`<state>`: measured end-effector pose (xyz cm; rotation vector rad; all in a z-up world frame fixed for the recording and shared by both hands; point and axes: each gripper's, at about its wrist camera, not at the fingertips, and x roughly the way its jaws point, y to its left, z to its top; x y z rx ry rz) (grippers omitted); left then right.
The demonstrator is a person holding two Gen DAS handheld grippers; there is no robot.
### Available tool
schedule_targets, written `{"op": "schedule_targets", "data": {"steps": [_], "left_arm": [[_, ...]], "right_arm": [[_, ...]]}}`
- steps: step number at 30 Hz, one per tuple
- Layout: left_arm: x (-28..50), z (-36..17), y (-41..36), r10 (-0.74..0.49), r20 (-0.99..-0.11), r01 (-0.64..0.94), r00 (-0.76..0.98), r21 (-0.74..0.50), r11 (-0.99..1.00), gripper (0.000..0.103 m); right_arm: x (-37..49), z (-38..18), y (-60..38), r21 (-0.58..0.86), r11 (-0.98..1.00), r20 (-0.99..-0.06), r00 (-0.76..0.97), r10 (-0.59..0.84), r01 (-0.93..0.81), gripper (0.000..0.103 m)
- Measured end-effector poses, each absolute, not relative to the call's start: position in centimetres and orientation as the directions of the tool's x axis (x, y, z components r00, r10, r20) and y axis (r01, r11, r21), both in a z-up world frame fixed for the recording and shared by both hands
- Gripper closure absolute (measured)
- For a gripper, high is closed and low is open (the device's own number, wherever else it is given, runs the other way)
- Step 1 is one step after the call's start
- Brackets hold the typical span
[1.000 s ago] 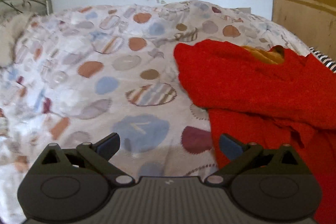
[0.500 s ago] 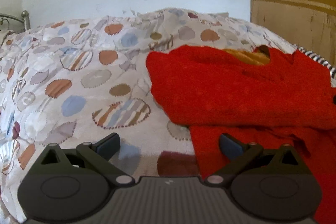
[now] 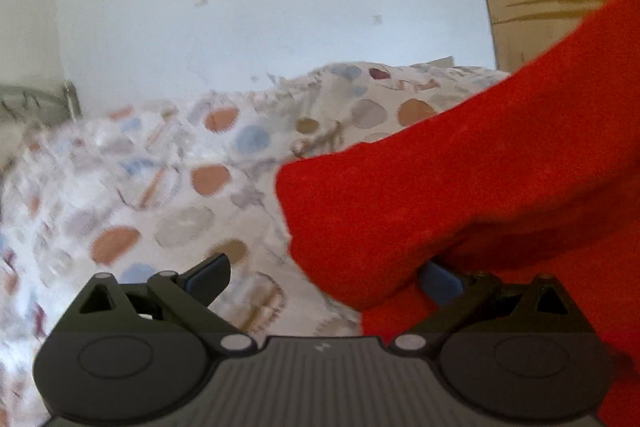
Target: Fold small clothes
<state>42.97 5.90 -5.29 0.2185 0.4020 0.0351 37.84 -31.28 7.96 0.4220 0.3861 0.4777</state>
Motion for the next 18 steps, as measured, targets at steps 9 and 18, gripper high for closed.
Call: {"op": "schedule_targets", "data": {"steps": [9, 18], "left_arm": [[42.9, -6.1, 3.1, 0.070, -0.389, 0.079, 0.919, 0.354, 0.932, 0.002], [44.9, -4.4, 8.7, 0.324, -0.372, -0.269, 0.870, 0.193, 0.943, 0.003]], "right_arm": [[39.4, 11.3, -29.8, 0.467, 0.774, -0.232, 0.786, 0.574, -0.428, 0.097], [38.4, 11.2, -30.5, 0.480, 0.773, -0.232, 0.791, 0.567, -0.414, 0.097]]}}
